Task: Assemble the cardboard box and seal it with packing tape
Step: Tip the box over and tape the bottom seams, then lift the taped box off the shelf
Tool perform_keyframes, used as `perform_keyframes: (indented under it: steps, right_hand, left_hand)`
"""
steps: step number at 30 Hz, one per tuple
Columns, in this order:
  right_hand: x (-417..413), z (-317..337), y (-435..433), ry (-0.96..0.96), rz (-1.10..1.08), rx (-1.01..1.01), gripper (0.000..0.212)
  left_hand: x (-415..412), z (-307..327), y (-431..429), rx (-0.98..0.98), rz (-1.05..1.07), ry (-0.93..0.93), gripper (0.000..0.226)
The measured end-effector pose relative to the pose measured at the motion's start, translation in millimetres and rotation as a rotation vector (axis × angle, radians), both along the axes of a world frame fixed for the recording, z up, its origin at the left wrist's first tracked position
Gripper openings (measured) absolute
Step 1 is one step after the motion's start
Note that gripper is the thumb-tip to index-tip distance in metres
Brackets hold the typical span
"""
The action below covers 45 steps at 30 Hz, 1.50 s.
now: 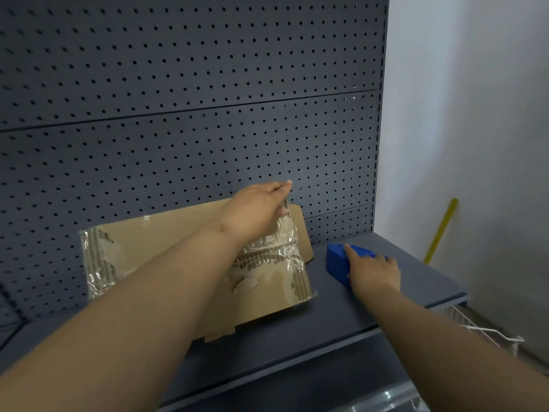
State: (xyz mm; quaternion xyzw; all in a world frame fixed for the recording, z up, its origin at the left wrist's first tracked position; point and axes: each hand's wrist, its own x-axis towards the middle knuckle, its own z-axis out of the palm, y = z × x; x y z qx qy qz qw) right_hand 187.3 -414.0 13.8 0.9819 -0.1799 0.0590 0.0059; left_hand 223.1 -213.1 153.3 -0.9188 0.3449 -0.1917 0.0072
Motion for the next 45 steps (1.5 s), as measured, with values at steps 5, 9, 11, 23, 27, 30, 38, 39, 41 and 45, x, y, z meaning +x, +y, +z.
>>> perform_keyframes:
  steps: [5,9,11,23,27,30,38,39,41,45]
  right_hand:
    - [-10.8,10.0,30.9,-0.53,-0.006,0.592,0.038]
    - [-56.8,20.0,72.9,-0.702,0.041,1.11,0.021]
    - [-72.5,16.2,88.2,-0.618,0.101,1.114,0.032]
    - [-64.1,18.5,115.4,-0.544,-0.296,2.32,0.046]
    - [-61.4,25.3,109.7,-0.627,-0.387,2.56,0.055]
    - [-64.7,36.9,106.9,-0.564,-0.386,2.536,0.055]
    - [-63.1,97.3,77.1,-0.483,-0.048,1.391,0.055]
    - [-61.9,102.5,76.2,-0.522,0.008,1.36,0.054]
    - [-62.1,109.3,78.2,-0.545,0.121,1.275,0.051]
    - [-67.1,114.0,87.2,-0.484,0.201,1.299,0.049]
  left_hand:
    - [2.4,1.5,0.8,-0.047,-0.003,0.016,0.055]
    - [1.7,0.2,0.3,-0.045,-0.003,0.012,0.054]
    - [-0.1,-1.0,-0.4,-0.05,-0.003,0.013,0.054]
    - [-10.0,-0.6,-5.7,-0.093,0.036,0.078,0.056]
    - [-11.0,0.3,-3.1,-0.079,0.046,0.076,0.056]
    - [-14.6,-0.5,-2.9,-0.095,0.056,0.085,0.056]
    - [-40.0,-13.0,-7.6,-0.191,0.097,0.081,0.059]
    - [-44.2,-16.2,-8.4,-0.214,0.075,0.077,0.055]
    - [-53.4,-23.0,-10.5,-0.237,0.003,0.094,0.046]
    - [-78.4,-36.5,-8.5,-0.245,-0.04,0.144,0.037]
